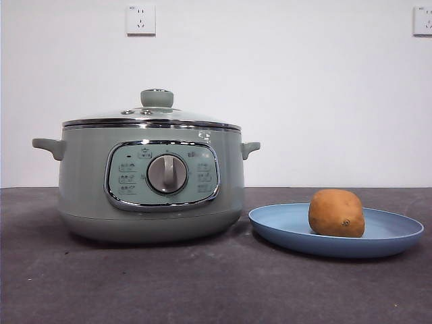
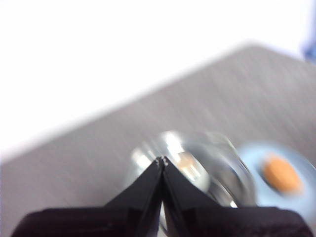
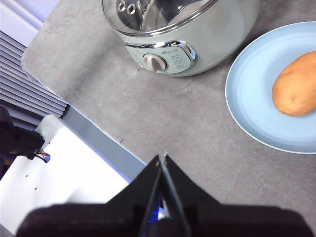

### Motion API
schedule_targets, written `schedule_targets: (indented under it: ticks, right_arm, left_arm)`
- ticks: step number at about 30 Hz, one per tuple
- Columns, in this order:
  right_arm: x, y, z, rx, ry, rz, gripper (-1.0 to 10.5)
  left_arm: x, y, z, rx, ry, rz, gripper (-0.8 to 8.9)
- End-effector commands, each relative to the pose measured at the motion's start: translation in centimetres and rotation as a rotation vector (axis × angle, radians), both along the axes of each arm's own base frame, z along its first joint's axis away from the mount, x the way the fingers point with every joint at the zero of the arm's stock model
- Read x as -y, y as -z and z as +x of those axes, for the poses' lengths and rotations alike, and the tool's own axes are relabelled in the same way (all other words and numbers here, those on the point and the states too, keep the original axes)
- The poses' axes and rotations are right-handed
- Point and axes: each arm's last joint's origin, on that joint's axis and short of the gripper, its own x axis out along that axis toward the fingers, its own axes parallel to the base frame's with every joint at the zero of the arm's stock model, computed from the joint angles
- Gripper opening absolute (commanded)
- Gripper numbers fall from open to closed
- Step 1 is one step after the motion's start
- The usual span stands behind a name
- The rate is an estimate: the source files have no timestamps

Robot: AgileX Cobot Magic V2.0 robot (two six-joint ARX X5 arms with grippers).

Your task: Take the potato out from the steamer,put the potato on the plate,close the lid

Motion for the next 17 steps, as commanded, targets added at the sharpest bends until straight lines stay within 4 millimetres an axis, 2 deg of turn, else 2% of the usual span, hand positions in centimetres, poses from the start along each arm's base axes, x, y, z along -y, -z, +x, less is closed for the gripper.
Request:
schedule_targets:
  ticks: [1,4,8,17]
  right_arm:
    - [0.0,-0.1,0.0,0.007,-0.001,0.000,0.0]
    - [0.0,-0.1,0.0,0.008,-0.001,0.000,0.0]
    - [0.0,-0.1,0.0,0.008,-0.001,0.000,0.0]
    - [0.0,-0.1,0.0,0.008,-0.001,0.000,0.0]
  left_arm:
    - [-1.2,0.5,-1.0,0.140,-0.070,0.002,-0.03]
    - [-2.0,2.0,-2.2,0.273,-0.133,-0.003,-0.03]
    - [-2.6,6.0,-3.3,0.369,-0.209,0.001,-0.03]
    - [-2.9,16.4,-4.0,0.327,-0.288,0.011,-0.03]
